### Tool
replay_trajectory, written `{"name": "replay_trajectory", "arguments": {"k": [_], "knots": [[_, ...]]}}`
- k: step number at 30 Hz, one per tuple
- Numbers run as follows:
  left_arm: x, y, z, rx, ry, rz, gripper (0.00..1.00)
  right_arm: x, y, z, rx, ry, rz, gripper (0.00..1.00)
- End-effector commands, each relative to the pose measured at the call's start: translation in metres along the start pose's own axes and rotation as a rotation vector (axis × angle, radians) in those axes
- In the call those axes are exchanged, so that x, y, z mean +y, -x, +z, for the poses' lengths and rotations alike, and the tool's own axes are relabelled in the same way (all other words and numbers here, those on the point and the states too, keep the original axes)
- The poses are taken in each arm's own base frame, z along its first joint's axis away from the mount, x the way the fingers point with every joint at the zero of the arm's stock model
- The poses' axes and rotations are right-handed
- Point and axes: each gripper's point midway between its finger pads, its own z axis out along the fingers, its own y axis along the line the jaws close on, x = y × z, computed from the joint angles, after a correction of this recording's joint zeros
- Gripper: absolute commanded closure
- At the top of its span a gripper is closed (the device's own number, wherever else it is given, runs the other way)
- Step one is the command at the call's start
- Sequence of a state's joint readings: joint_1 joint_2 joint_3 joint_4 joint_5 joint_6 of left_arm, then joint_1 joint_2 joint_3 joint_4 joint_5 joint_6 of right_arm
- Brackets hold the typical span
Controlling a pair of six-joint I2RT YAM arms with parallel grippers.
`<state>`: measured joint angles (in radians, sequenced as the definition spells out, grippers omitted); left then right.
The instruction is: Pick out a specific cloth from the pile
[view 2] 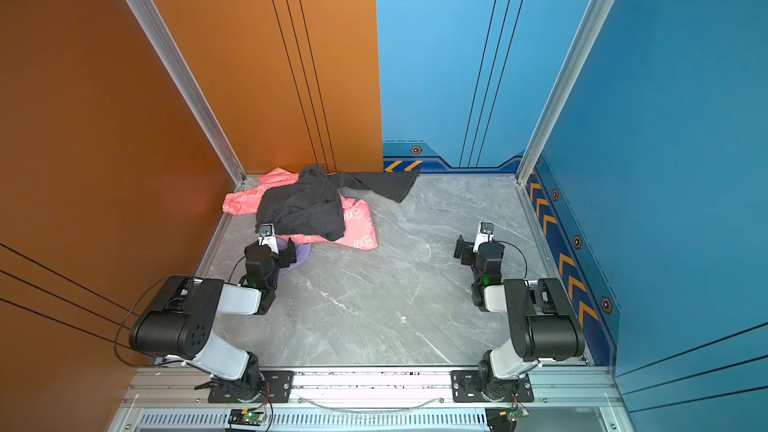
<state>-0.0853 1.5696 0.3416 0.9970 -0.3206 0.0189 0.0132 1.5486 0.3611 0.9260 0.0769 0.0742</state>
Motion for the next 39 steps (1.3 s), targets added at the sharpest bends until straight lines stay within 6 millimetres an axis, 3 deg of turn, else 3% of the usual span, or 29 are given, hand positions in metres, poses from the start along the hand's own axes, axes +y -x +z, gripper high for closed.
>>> {"name": "replay_trajectory", "arguments": {"k": [1, 27, 32, 39], "knots": [[-0.004, 0.004, 0.002, -0.005, -0.023, 0.005, 0.02, -0.001, 0.003, 0.001, 0.0, -0.014, -0.01, 0.0], [0.005, 0.003, 0.004, 0.007, -0.025, -0.046, 0.02, -0.001, 0.002, 0.001, 0.002, -0.012, -0.011, 0.0], [0.007, 0.036, -0.027, -0.079, -0.003, -0.016, 0.02, -0.003, 0.02, -0.013, -0.025, -0.03, -0.011, 0.0], [0.017, 0.067, -0.08, 0.016, -0.002, -0.092, 0.02, 0.009, 0.064, -0.057, -0.061, 0.021, 0.048, 0.0]]}}
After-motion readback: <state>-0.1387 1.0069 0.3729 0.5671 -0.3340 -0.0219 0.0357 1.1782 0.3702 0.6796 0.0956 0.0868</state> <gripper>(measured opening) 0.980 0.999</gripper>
